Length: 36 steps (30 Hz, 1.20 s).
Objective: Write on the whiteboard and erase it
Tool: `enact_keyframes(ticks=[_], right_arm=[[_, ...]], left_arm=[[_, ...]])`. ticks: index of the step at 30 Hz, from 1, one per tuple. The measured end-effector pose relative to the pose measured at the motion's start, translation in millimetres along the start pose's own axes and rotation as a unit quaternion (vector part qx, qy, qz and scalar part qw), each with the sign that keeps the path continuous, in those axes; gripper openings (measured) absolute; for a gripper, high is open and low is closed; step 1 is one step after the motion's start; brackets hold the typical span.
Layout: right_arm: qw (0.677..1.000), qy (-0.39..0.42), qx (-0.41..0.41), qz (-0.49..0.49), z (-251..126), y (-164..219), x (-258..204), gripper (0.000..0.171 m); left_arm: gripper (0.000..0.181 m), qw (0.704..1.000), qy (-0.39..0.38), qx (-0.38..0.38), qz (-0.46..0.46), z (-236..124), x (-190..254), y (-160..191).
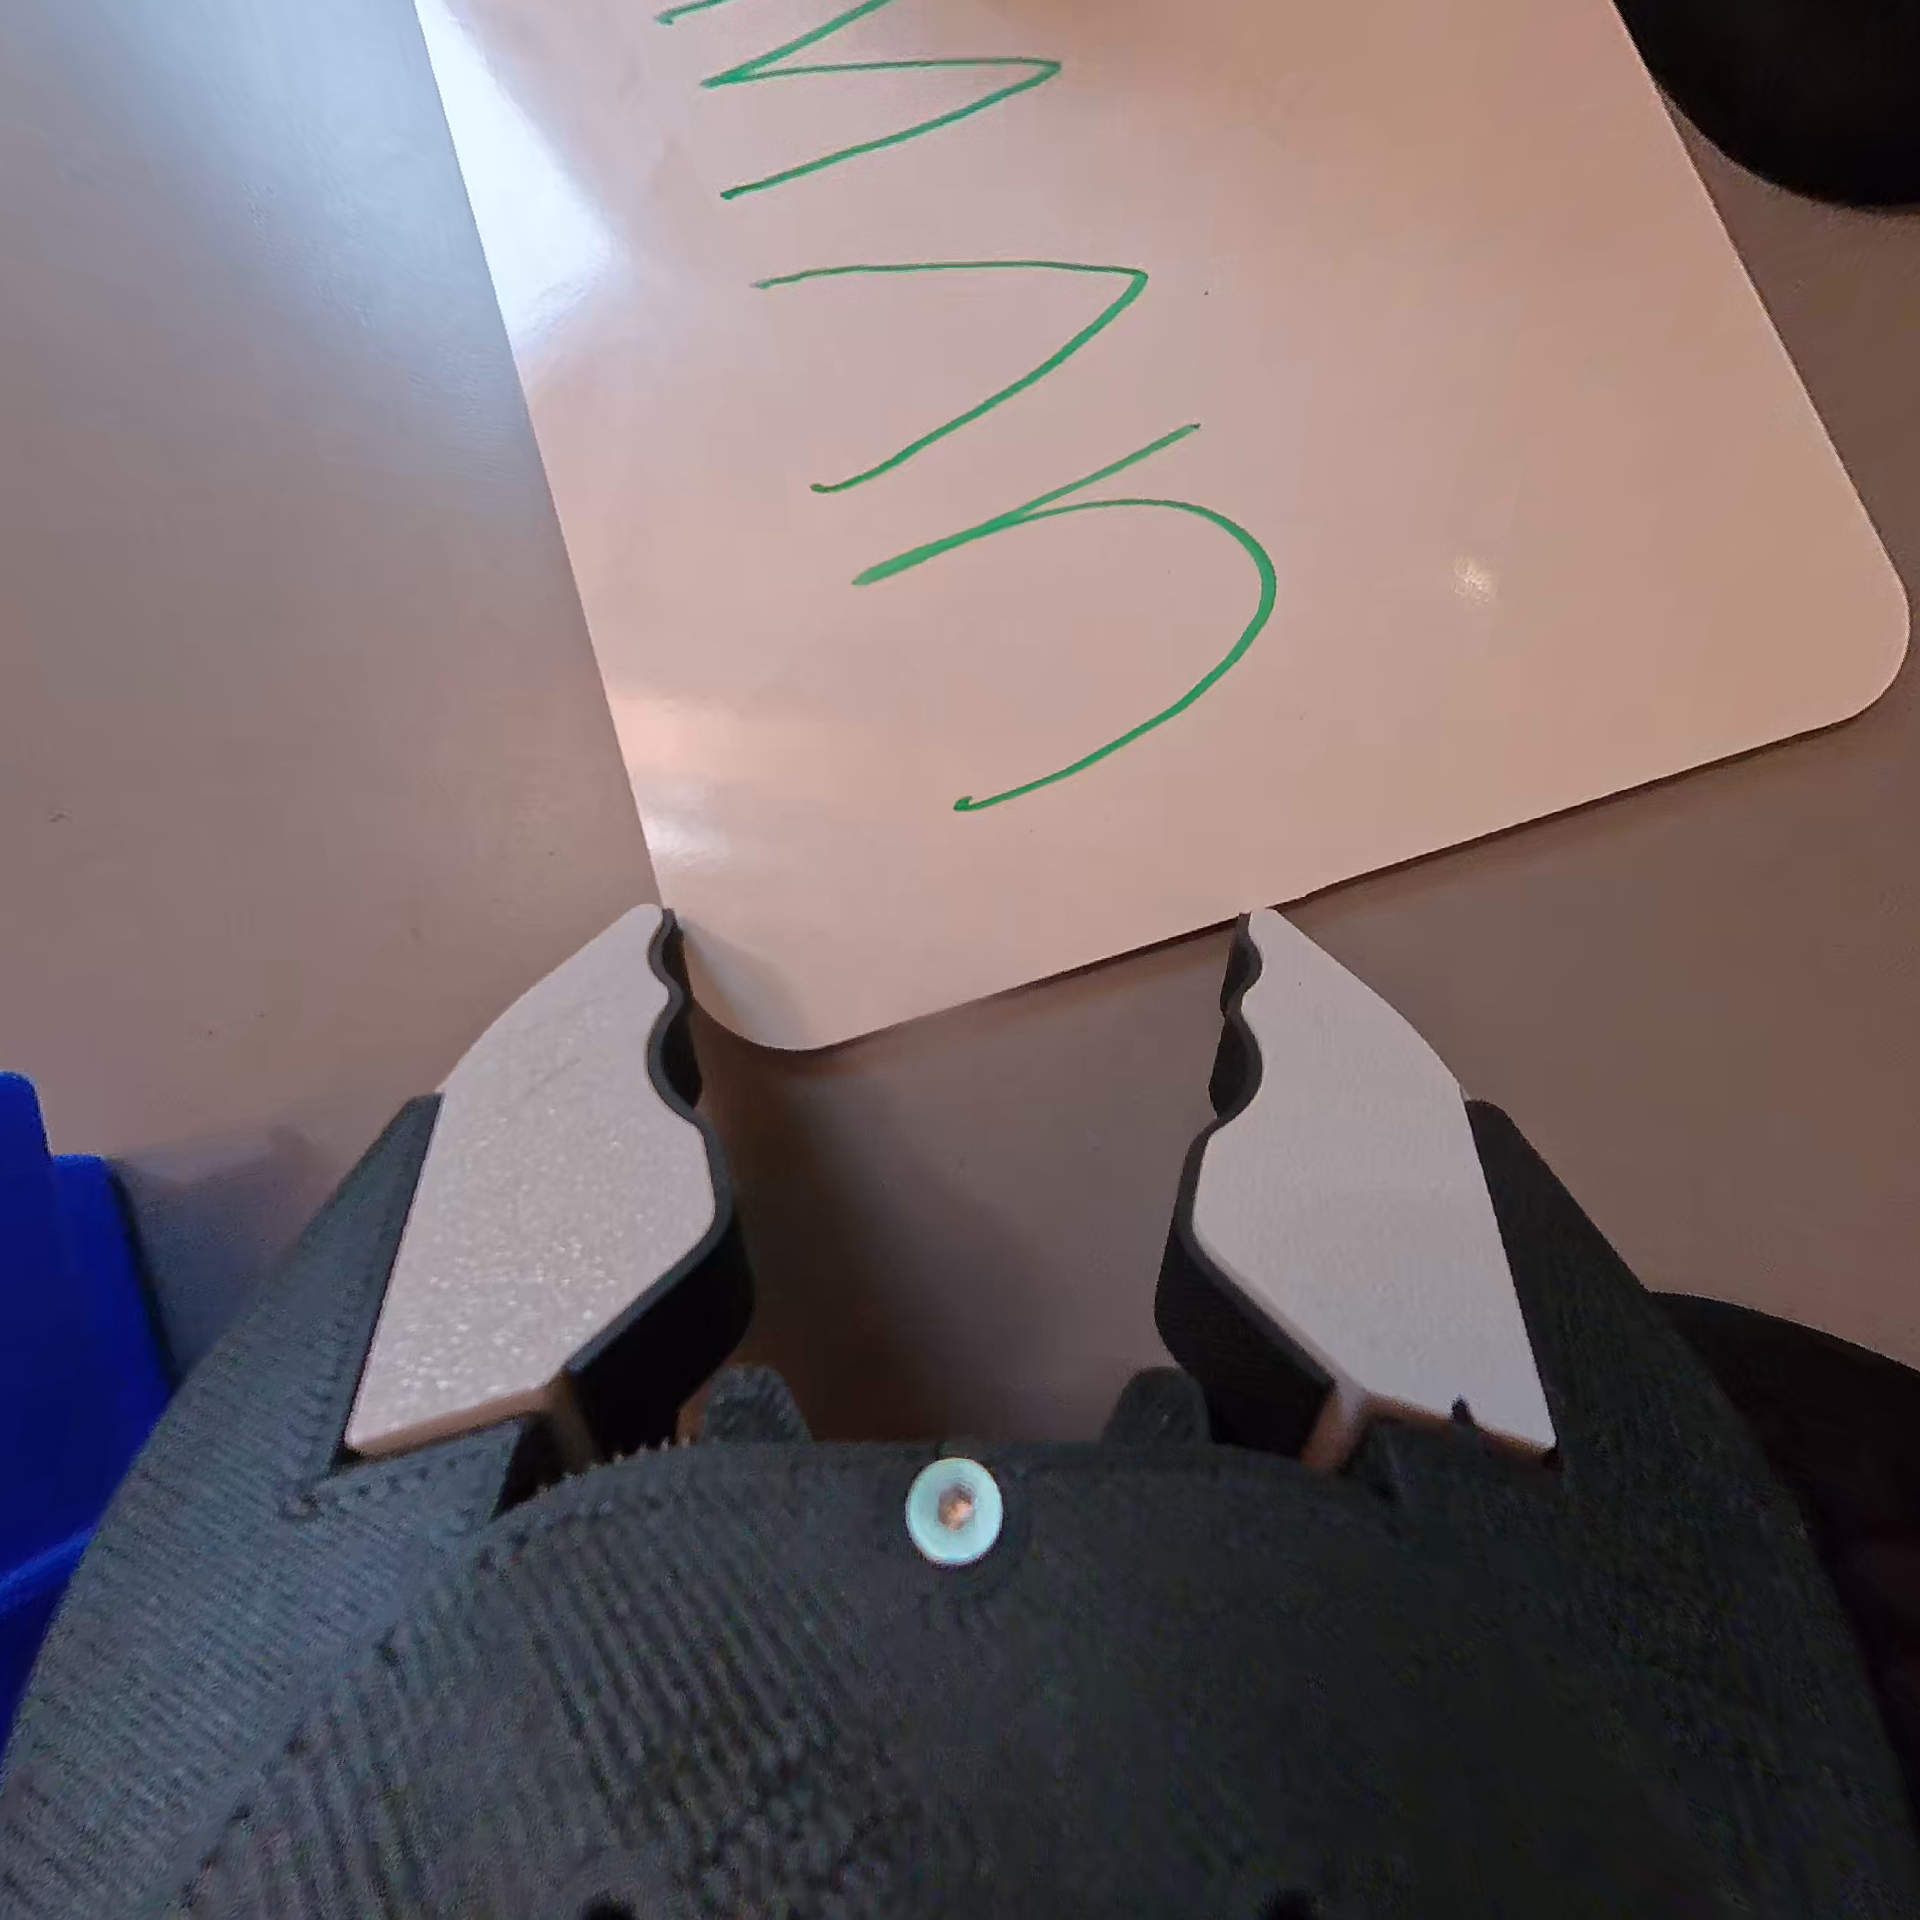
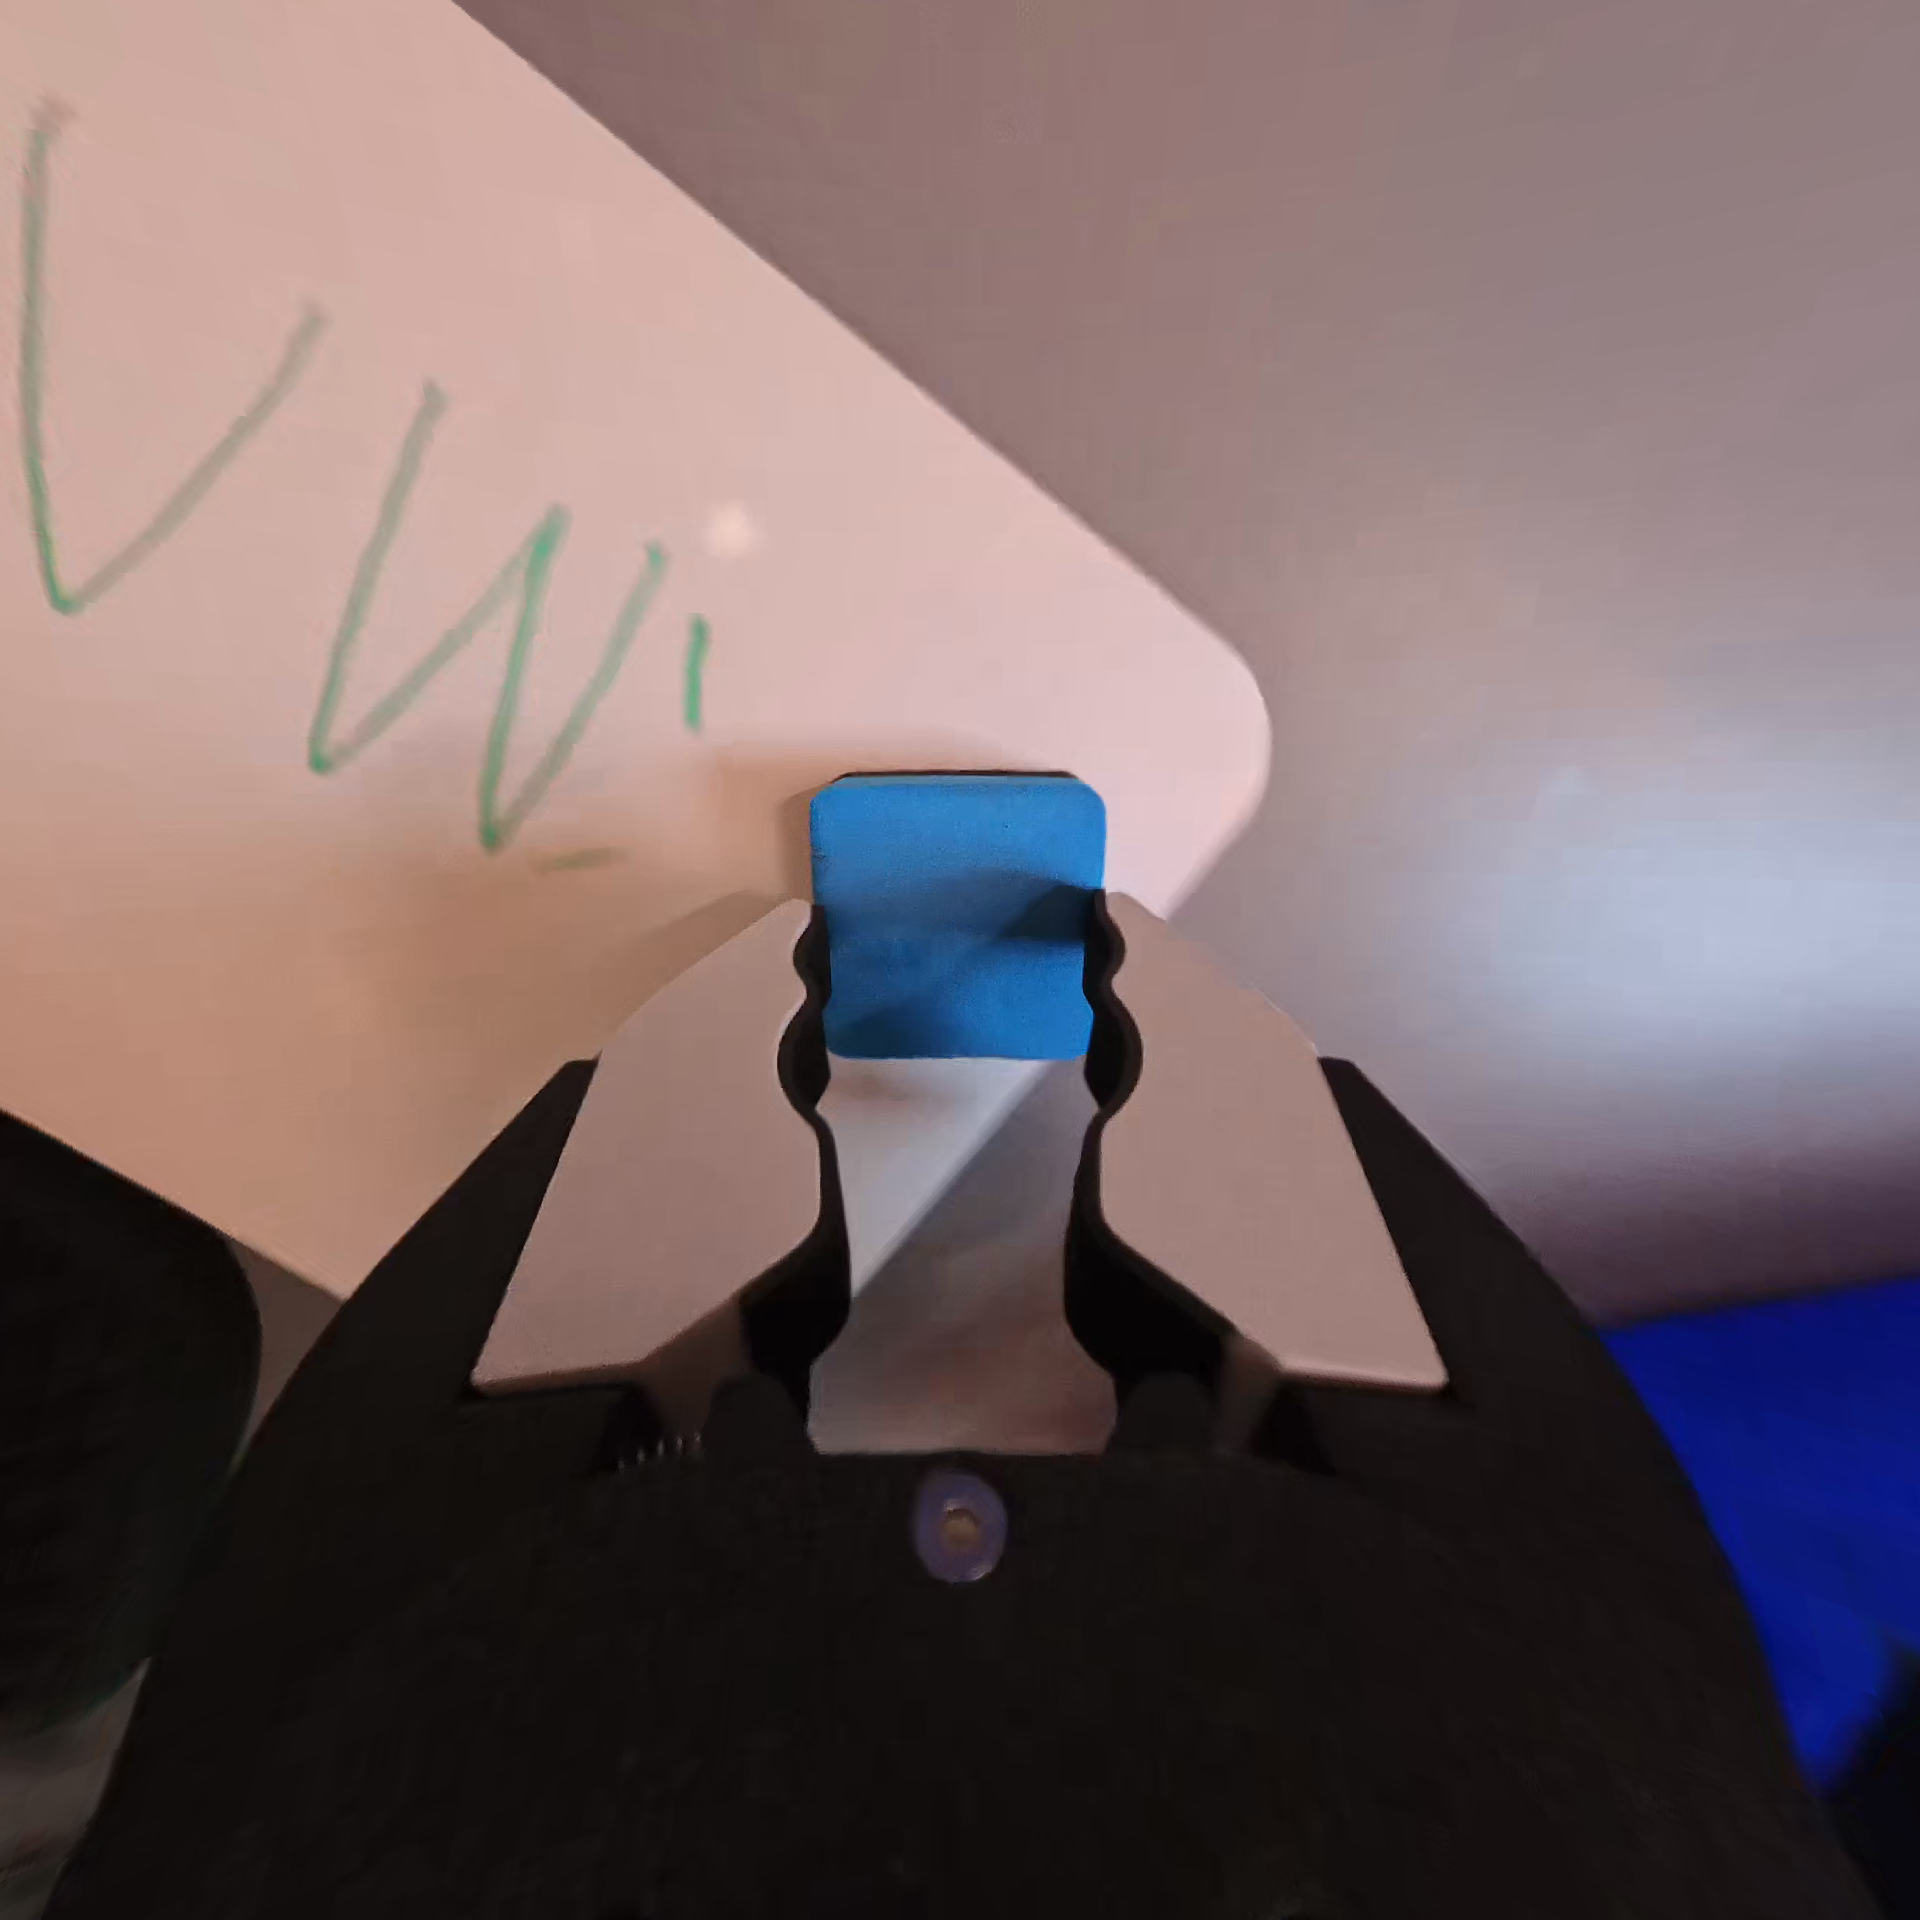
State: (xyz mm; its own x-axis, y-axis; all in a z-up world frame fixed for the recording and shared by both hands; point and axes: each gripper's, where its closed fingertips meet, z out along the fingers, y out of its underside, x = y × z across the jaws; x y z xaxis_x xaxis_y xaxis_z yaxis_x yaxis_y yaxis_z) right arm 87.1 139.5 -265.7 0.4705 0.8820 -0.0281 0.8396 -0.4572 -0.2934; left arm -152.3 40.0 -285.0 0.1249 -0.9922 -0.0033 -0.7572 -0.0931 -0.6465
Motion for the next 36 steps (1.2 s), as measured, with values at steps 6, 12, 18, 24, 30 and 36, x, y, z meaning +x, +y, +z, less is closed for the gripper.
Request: enact_keyframes(ticks=[6,12,18,24,30,36], right_arm=[[0.992,-0.045,-0.039,-0.114,-3.0,16.1,-90.4,0.047],[0.998,-0.013,-0.014,-0.060,9.4,-27.3,-30.5,0.047],[0.991,-0.018,-0.064,-0.116,2.6,-2.2,-68.4,0.047],[0.988,-0.037,-0.019,-0.147,17.7,-48.0,-90.5,0.047],[0.993,-0.006,-0.051,-0.110,4.1,-6.2,-65.3,0.047],[0.982,-0.056,-0.015,-0.182,12.7,-28.0,-134.4,0.047]], left_arm=[[0.098,1.000,-0.001,0.004,-0.001,-0.1,0.2,0.1],[0.095,1.000,-0.001,0.001,-0.001,-0.6,1.6,0.1],[0.095,1.000,-0.001,0.002,-0.001,-0.6,1.8,0.0],[0.094,1.000,-0.001,0.002,0.000,-0.7,2.2,0.2],[0.092,1.000,0.000,0.002,0.001,-0.8,3.6,-0.3],[0.092,1.000,0.001,0.004,0.001,-0.6,3.9,-0.6]])
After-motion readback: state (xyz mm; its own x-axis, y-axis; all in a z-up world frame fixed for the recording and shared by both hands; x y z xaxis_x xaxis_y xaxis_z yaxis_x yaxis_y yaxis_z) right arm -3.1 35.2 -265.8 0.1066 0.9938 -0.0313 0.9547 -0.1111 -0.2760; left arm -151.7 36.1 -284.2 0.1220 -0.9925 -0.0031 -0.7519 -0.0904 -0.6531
